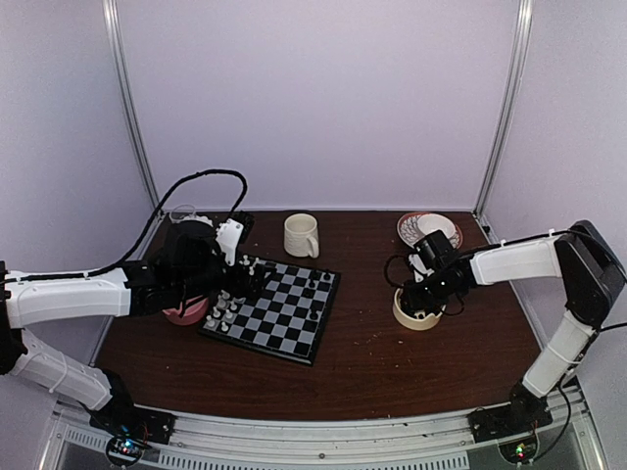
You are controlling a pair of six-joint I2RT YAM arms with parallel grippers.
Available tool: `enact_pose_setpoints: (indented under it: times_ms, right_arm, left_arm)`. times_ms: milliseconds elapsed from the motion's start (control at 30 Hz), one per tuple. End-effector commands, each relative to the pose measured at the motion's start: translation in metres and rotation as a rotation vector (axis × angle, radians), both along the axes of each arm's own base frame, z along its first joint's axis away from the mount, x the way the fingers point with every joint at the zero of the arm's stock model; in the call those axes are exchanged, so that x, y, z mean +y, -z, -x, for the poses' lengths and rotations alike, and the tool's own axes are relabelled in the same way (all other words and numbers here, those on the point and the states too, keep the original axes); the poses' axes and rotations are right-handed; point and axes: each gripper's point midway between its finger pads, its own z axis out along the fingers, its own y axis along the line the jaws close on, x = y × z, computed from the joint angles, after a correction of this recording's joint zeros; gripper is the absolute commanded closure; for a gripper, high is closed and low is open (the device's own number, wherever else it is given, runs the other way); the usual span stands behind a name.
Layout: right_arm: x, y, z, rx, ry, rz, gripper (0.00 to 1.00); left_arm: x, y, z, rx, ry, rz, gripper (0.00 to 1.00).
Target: Set up the chess pieces on the board
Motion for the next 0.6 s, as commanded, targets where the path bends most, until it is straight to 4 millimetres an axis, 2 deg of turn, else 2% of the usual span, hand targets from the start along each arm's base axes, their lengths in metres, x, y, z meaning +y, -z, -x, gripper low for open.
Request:
enact_pose_setpoints:
  times_ms: [0, 100, 200, 333, 567]
  right_arm:
    - [0.004, 0.003, 0.001, 0.039, -0.007, -0.016, 0.65]
    - [0.005, 0.007, 0.002, 0.061, -0.013, -0.012, 0.7]
    - [0.005, 0.004, 0.001, 0.049, -0.009, -0.017, 0.8]
    - [-0.001, -0.015, -0.001, -0.022, 0.017, -0.022, 0.88]
    - [-0.014, -0.045, -0.003, -0.137, 0.06, -0.021, 0.94]
  left_arm:
    - [-0.006, -0.022, -0.003, -0.05, 0.009, 0.023, 0.02]
    - [-0.005, -0.022, -0.003, -0.052, 0.006, 0.019, 0.03]
    - [-0.006, -0.023, -0.002, -0.055, 0.008, 0.019, 0.02]
    - [-0.005, -0.022, -0.002, -0.055, 0.008, 0.017, 0.02]
    - [-0.006, -0.022, -0.002, -0.056, 0.01, 0.015, 0.02]
